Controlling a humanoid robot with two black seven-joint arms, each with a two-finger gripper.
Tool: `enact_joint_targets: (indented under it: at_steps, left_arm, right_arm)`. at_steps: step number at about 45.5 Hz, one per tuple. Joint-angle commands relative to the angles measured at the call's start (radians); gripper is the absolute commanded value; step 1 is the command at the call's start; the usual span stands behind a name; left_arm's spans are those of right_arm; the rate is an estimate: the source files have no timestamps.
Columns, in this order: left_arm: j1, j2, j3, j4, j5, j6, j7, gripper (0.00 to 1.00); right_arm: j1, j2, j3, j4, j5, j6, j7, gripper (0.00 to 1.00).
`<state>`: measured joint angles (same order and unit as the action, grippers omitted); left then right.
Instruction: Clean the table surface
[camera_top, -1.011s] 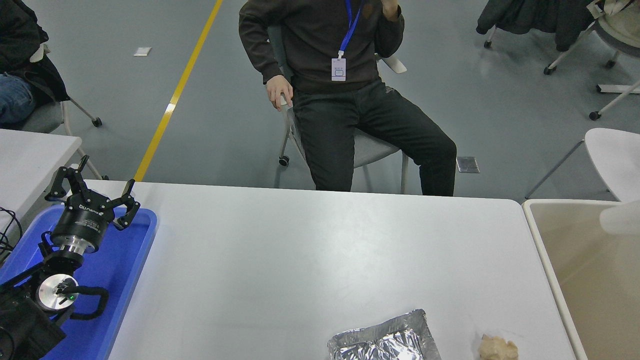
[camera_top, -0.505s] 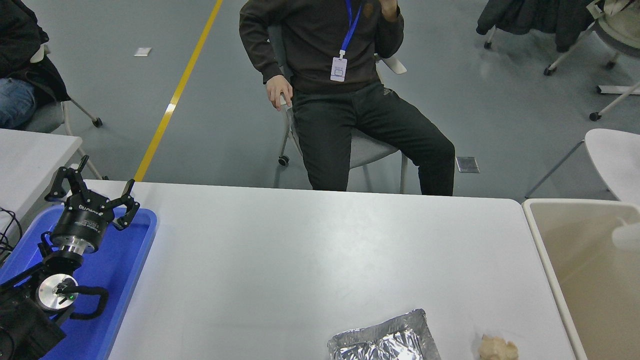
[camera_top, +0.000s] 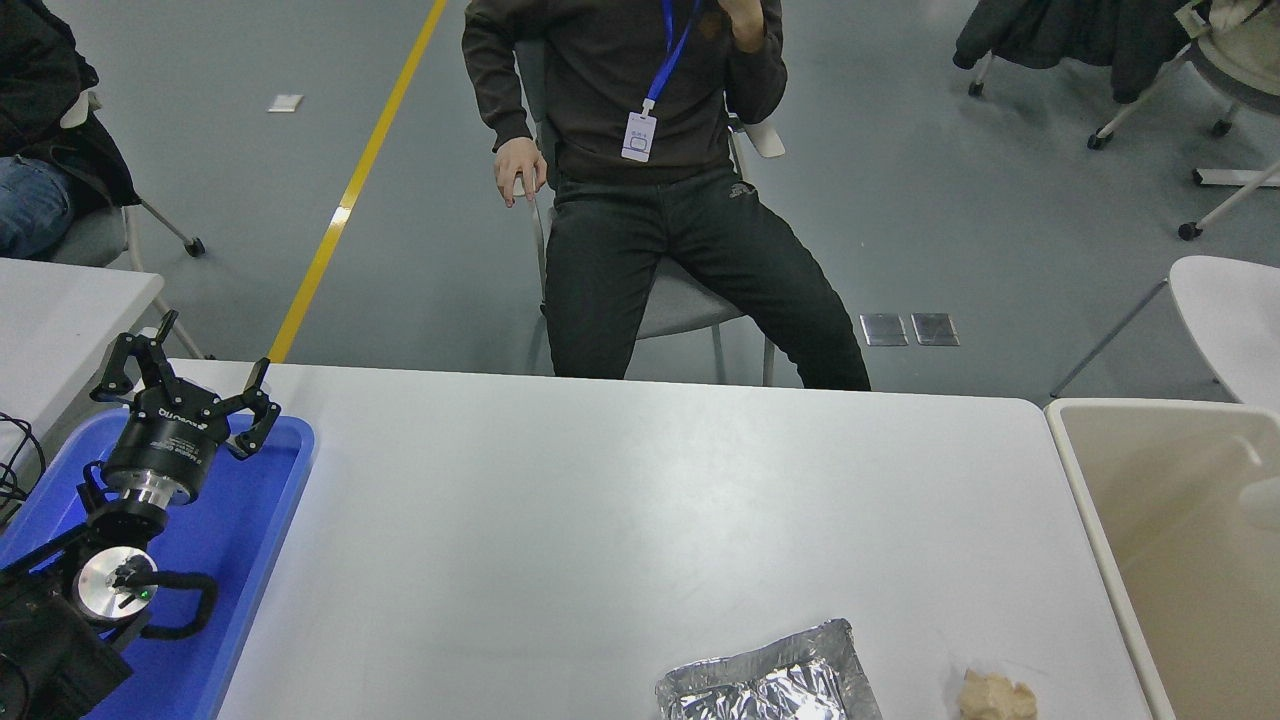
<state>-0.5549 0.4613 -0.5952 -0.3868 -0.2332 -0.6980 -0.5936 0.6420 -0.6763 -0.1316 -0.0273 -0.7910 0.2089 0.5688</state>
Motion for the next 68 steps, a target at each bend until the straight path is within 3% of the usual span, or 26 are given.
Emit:
enact_joint_targets:
  at_steps: [1,15,35,36,38,39,45,47,68]
  left_arm:
    - [0.001,-0.001,0.0,0.0,0.0,0.0,0.0,1.0]
    - [0.0,0.0,0.0,0.0,0.0,0.0,0.0,1.0]
    - [0.0,-0.001,0.0,0.0,0.0,0.0,0.0,1.0]
    - [0.001,0.0,0.0,0.0,0.0,0.0,0.0,1.0]
    - [0.001,0.0,0.0,0.0,0.0,0.0,0.0,1.0]
    - [0.0,0.0,0.0,0.0,0.0,0.0,0.0,1.0]
    - [0.001,0.0,0.0,0.0,0.0,0.0,0.0,1.0]
    - [0.001,0.0,0.0,0.0,0.0,0.0,0.0,1.0]
    - [0.001,0.0,0.0,0.0,0.0,0.0,0.0,1.0]
  right_arm:
    - [-0.01,0.038,-0.037,-0.031,0.049,-0.049,-0.073,0.0]
    - [-0.059,0.1,-0.045,-0.031,0.105,-0.157,-0.17,0.0]
    - [-0.081,0.107,-0.057,-0.033,0.131,-0.161,-0.188,0.0]
    - [-0.081,0.107,-0.059,-0.033,0.131,-0.161,-0.191,0.15]
    - [-0.078,0.107,-0.06,-0.034,0.131,-0.163,-0.201,0.7]
    - [-0.078,0.107,-0.06,-0.034,0.131,-0.164,-0.202,0.89]
    - [-0.078,0.109,-0.059,-0.033,0.133,-0.164,-0.202,0.93]
    - [-0.078,0.109,-0.063,-0.033,0.133,-0.163,-0.202,1.0]
    - [-0.091,0.1,-0.059,-0.033,0.19,-0.158,-0.202,1.0]
